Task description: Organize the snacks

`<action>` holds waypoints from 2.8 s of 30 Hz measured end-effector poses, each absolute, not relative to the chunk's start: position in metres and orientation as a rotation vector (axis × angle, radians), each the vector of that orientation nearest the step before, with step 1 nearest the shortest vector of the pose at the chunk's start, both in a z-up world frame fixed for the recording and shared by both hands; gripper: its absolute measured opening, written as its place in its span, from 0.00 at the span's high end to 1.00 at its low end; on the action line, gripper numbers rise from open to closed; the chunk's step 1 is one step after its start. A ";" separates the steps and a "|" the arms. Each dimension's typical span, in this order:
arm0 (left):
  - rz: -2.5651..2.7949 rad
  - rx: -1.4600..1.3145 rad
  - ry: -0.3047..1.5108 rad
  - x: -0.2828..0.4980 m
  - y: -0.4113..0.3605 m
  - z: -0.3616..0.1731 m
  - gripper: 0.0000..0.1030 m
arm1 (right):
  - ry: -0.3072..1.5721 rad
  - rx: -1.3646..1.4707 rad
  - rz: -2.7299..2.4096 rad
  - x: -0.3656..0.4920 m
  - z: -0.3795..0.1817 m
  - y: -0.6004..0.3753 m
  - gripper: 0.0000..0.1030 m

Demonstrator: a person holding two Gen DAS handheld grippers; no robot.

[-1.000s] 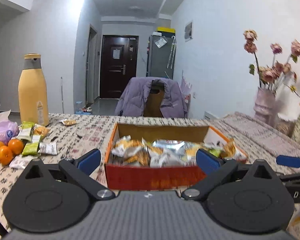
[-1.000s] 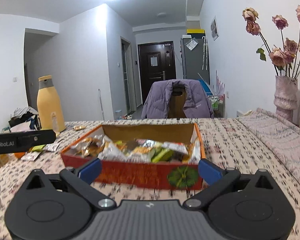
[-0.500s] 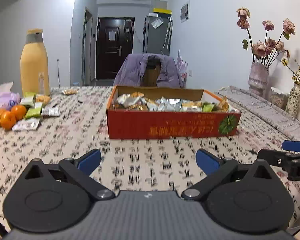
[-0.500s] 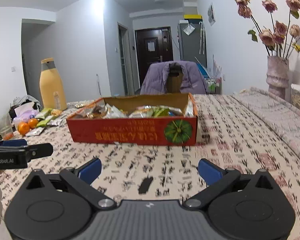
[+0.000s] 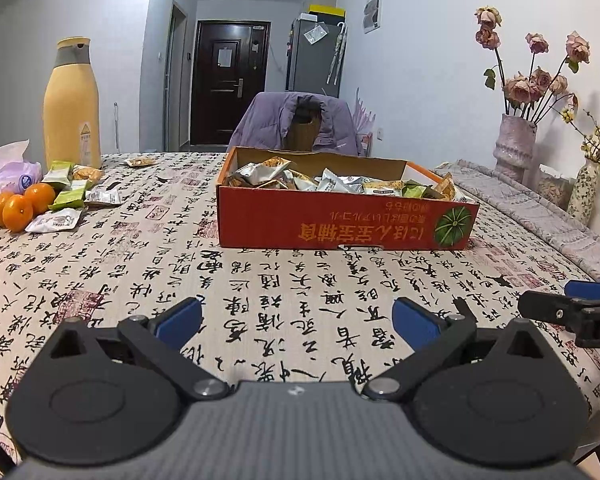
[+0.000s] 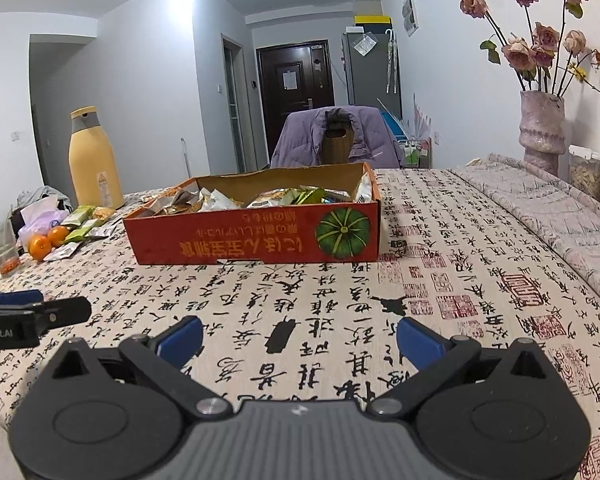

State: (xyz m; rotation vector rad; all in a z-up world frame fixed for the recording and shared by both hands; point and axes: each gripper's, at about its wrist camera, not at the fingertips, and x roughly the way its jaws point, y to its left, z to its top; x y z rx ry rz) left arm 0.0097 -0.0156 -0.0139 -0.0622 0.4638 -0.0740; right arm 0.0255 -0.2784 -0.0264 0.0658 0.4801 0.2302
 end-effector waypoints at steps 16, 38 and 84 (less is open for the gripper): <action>-0.086 -0.055 0.475 0.009 -0.019 -0.016 0.00 | 0.488 0.062 0.233 0.024 -0.029 -0.278 0.00; -0.101 -0.052 0.482 0.009 -0.021 -0.020 0.00 | 0.494 0.059 0.235 0.025 -0.030 -0.276 0.00; -0.110 -0.057 0.473 0.006 -0.021 -0.019 0.00 | 0.496 0.058 0.234 0.024 -0.029 -0.275 0.00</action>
